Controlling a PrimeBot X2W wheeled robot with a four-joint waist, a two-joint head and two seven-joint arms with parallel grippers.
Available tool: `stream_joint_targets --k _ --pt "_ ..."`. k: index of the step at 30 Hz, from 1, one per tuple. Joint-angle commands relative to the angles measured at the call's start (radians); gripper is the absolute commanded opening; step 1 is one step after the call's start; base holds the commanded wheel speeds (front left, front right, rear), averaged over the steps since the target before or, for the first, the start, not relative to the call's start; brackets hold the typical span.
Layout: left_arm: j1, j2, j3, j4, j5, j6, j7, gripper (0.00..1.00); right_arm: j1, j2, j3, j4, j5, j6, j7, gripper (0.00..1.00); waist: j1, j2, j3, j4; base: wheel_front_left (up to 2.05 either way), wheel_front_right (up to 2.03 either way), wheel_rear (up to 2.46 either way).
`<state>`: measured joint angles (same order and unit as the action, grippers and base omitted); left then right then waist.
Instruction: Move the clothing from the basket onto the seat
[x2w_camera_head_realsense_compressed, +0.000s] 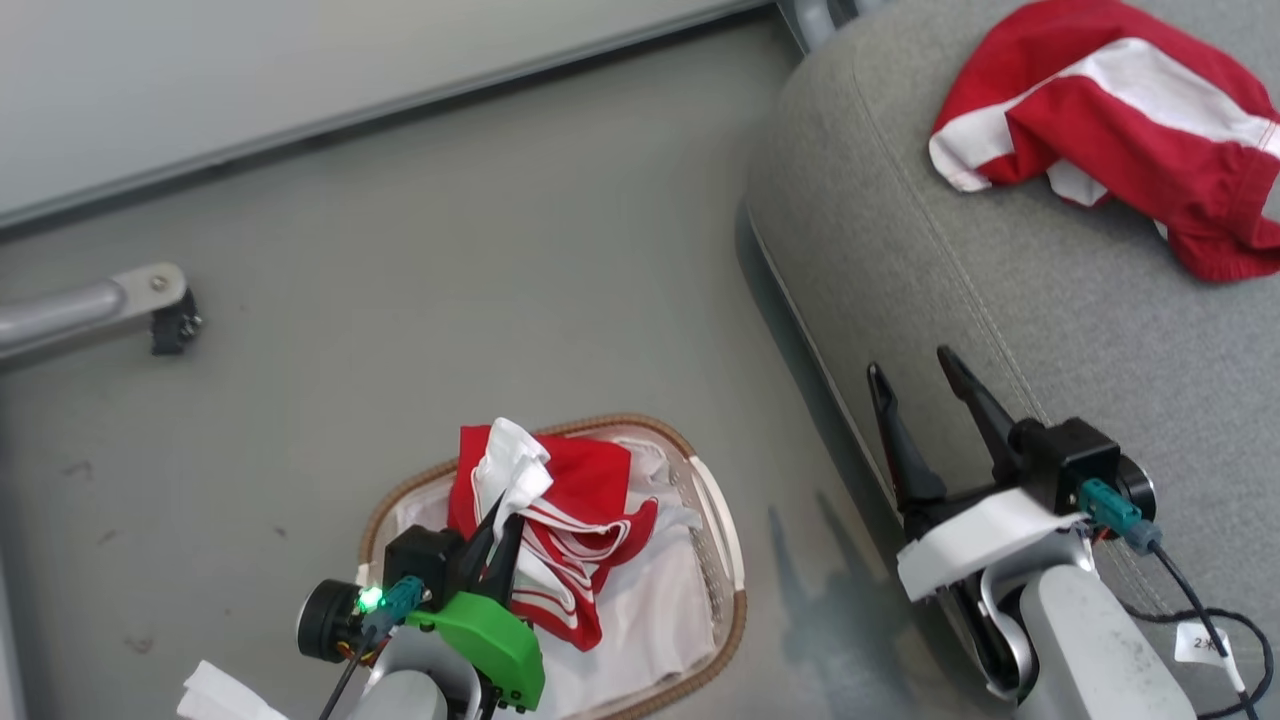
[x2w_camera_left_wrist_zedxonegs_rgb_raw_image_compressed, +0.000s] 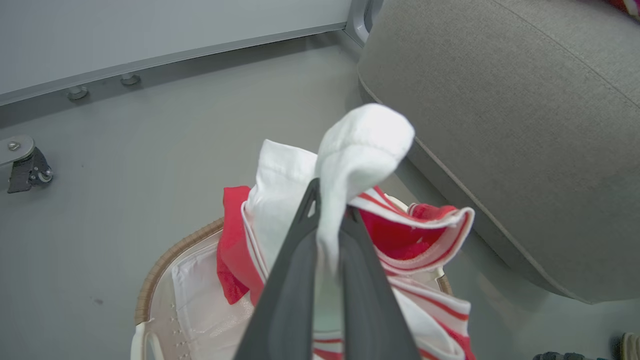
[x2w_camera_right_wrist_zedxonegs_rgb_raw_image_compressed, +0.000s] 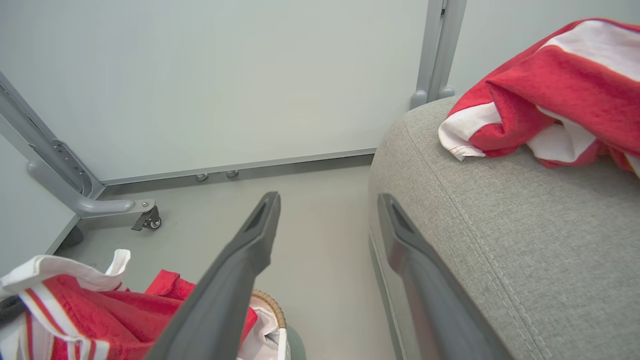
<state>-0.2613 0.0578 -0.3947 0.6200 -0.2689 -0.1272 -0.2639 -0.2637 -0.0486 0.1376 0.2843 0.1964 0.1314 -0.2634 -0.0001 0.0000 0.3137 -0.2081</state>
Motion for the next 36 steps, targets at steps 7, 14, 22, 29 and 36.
stream_joint_targets --k 7,14,22,29,36 --pt "0.075 -0.006 0.055 -0.115 0.012 -0.004 -0.001 0.00 0.078 -0.004 0.013 0.035 -0.019 -0.001 -0.002 1.00 0.0001 0.0000 -0.194 0.104 0.00 0.00 0.00" --pt "0.096 -0.006 0.074 -0.251 -0.017 -0.004 -0.001 0.00 0.133 -0.004 0.025 0.053 -0.018 -0.001 -0.002 1.00 0.0001 0.0000 -0.258 0.123 0.00 0.00 0.00" --pt "0.038 -0.007 0.089 -0.392 -0.025 -0.004 -0.001 0.00 0.175 -0.004 0.058 0.078 -0.017 -0.001 -0.002 1.00 0.0001 0.0000 -0.295 0.137 0.00 0.00 0.00" --pt "-0.023 -0.007 0.074 -0.468 -0.029 -0.005 -0.001 0.00 0.197 -0.004 0.098 0.100 -0.019 -0.001 -0.002 1.00 0.0001 0.0000 -0.308 0.157 0.00 0.00 0.00" --pt "-0.052 -0.006 0.049 -0.506 -0.039 -0.005 -0.001 0.00 0.190 -0.004 0.152 0.126 -0.034 -0.001 -0.002 1.00 0.0001 0.0000 -0.315 0.178 0.00 0.00 0.00"
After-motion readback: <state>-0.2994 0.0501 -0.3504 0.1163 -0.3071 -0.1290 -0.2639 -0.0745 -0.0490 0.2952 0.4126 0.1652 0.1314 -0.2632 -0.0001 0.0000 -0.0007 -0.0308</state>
